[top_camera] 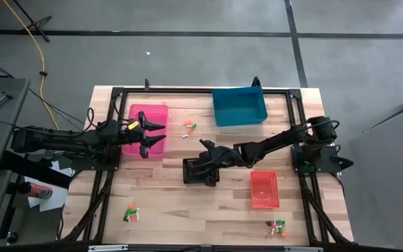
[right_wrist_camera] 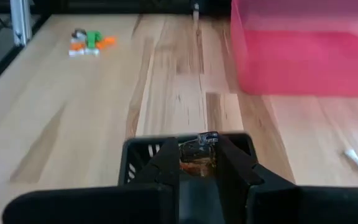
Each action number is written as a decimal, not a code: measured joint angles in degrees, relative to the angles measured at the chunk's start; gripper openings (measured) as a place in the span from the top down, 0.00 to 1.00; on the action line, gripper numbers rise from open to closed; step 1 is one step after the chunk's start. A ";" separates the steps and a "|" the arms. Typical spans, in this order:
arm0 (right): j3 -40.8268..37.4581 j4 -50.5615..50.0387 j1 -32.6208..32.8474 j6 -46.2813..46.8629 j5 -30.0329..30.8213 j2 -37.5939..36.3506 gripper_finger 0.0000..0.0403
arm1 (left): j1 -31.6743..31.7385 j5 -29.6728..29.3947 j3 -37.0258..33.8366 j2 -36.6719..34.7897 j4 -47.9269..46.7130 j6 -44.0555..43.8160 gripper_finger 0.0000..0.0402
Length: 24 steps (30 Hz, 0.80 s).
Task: Sort Halloween decoration
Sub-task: Put the black skull toy into the black bin
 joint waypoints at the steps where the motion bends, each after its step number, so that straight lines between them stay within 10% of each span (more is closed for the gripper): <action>1: 0.00 -0.60 0.00 0.32 0.00 0.00 0.87 | 0.00 -0.01 0.00 0.00 0.01 -0.02 0.58; 24: 0.30 -4.09 0.26 0.54 -2.91 0.00 0.59 | 0.00 -0.24 0.00 0.00 0.17 0.04 0.58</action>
